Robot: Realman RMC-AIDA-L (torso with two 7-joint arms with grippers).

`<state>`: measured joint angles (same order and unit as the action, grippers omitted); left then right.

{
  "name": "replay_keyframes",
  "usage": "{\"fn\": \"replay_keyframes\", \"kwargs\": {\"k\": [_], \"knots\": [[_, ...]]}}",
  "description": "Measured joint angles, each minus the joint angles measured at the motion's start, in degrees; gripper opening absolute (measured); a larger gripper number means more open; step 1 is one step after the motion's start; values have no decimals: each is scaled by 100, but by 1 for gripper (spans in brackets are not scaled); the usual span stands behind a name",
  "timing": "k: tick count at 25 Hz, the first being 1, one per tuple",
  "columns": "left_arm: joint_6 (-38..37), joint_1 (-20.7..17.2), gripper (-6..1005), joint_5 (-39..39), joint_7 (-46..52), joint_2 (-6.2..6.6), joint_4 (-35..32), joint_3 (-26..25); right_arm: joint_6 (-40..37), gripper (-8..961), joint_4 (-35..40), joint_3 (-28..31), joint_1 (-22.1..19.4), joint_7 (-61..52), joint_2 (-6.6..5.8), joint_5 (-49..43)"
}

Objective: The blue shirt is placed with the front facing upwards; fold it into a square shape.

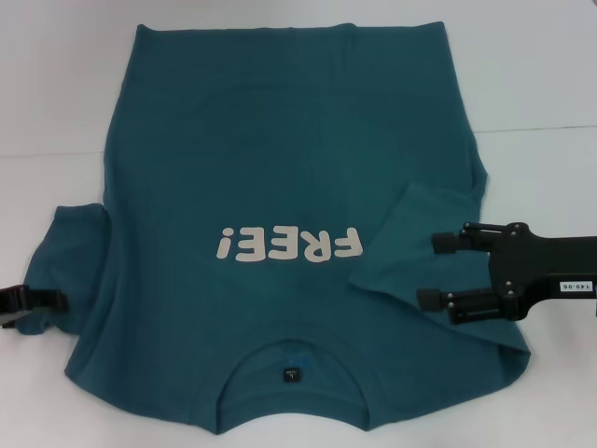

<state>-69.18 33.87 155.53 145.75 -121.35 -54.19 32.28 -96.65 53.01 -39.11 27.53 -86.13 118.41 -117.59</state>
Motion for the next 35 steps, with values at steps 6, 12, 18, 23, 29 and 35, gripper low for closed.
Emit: {"fn": "replay_keyframes", "kwargs": {"k": [6,12,18,23,29,35], "knots": [[10,-1,809,2,-5,7,18,-27,5,948,6,0,-3,0,6,0],[17,6,481,34,8,13,35,-31,6,948,0,0,-3,0,7,0],[27,6,318,39,5,15,35,-34,6,948,0,0,2,0,6,0],[28,7,211,39,-4,22,78,-35,6,948,3,0,16,0,6,0],[31,19,57,34,-22,26,103,-12,6,947,0,0,15,0,6,0],[32,32,36,23,-29,24,104,-20,1,947,6,0,4,0,10,0]]}}
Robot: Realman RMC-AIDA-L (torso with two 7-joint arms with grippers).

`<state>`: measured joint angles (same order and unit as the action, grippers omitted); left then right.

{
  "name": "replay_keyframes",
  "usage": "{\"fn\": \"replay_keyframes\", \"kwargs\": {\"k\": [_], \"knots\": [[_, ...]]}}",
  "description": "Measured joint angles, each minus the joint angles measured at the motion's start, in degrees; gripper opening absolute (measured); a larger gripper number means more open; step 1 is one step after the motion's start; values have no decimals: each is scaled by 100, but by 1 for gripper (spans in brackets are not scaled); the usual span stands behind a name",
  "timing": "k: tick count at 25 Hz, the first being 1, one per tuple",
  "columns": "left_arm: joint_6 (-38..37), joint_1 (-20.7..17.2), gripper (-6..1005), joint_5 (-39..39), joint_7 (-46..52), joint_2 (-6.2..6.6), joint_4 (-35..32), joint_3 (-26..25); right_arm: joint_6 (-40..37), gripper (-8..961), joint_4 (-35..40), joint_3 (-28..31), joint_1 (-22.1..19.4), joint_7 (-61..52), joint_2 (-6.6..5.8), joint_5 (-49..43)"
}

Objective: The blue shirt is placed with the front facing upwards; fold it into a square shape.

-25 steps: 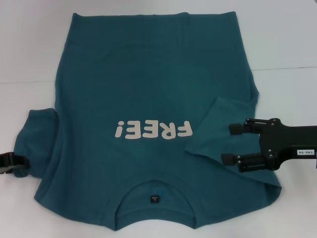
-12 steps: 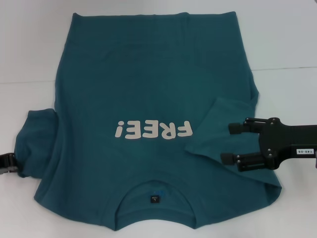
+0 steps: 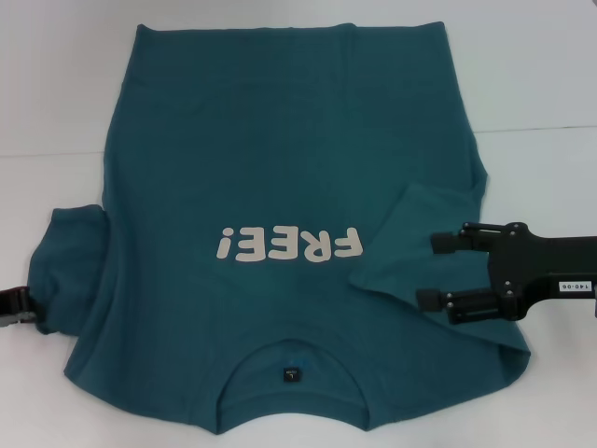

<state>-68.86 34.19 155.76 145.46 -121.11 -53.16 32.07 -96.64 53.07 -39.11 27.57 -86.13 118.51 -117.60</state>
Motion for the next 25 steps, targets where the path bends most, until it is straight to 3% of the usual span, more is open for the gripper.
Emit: {"fn": "replay_keyframes", "kwargs": {"k": [25], "knots": [[170,13,30,30,-1,59,-370,-35,20,948,-10,6,9,0,14,0]]}}
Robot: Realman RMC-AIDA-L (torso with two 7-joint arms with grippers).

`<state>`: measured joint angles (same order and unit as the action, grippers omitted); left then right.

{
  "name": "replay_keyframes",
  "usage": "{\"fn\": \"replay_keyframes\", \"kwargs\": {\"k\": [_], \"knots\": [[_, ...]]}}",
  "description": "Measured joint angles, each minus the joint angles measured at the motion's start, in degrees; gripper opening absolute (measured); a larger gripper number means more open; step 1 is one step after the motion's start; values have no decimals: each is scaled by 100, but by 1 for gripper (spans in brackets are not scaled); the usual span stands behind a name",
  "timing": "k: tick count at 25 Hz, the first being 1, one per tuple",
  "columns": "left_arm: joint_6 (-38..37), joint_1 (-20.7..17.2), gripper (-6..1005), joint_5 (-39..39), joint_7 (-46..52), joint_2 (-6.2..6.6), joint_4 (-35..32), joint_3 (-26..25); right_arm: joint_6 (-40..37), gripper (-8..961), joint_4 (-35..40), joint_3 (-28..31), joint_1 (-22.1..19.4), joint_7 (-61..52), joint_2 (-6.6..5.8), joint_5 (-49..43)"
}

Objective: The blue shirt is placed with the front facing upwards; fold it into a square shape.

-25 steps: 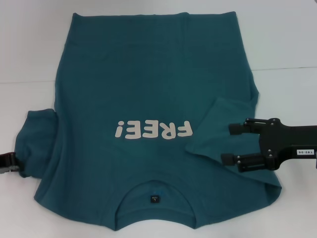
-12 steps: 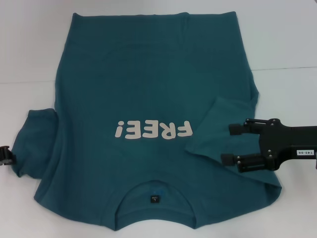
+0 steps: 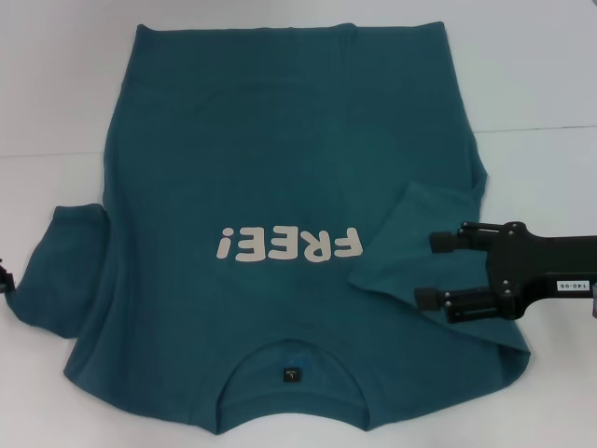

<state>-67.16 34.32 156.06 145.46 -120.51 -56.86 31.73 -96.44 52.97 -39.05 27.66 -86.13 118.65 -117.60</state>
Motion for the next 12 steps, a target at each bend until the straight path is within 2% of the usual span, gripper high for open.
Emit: {"fn": "replay_keyframes", "kwargs": {"k": [12], "knots": [[298,-22,30,229,32,4,29,0,62,947,-7,-6,22,0,8,0]]}}
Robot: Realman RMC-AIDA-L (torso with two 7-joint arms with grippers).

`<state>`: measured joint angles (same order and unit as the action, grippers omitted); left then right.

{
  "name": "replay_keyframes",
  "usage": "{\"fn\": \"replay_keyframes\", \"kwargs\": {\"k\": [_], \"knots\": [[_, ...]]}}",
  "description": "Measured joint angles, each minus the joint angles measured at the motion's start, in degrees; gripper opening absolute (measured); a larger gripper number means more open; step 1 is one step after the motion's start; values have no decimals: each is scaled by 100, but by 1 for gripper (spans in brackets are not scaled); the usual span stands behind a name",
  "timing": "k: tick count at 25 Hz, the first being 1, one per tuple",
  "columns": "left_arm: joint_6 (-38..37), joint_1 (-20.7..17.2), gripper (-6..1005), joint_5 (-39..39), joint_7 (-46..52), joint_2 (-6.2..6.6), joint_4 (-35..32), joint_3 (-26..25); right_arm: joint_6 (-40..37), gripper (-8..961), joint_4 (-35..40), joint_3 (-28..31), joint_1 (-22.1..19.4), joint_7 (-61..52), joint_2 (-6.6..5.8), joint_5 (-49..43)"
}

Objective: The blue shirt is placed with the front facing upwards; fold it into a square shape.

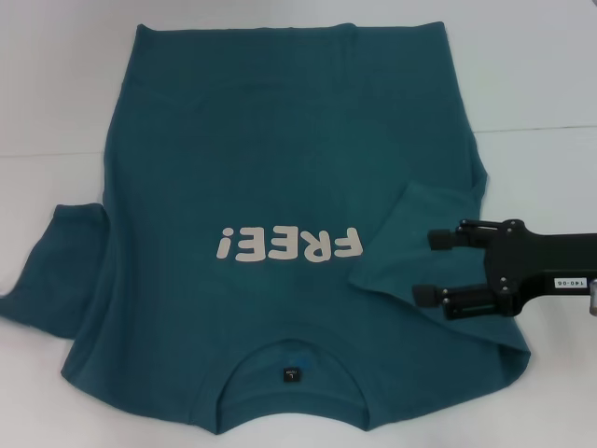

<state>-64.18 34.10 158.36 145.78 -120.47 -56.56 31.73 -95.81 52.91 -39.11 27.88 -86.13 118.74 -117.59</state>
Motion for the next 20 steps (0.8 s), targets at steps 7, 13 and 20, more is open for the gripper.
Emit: {"fn": "replay_keyframes", "kwargs": {"k": [7,13,20], "knots": [[149,-10,30,56,18,-3,9,-80,20,947,0,-21,26,0,4,0],[158,-7,31,60,-15,-3,36,-87,81,947,0,-80,28,0,8,0],[11,25,64,25,32,-3,31,-88,131,948,-7,-105,41,0,9,0]]}}
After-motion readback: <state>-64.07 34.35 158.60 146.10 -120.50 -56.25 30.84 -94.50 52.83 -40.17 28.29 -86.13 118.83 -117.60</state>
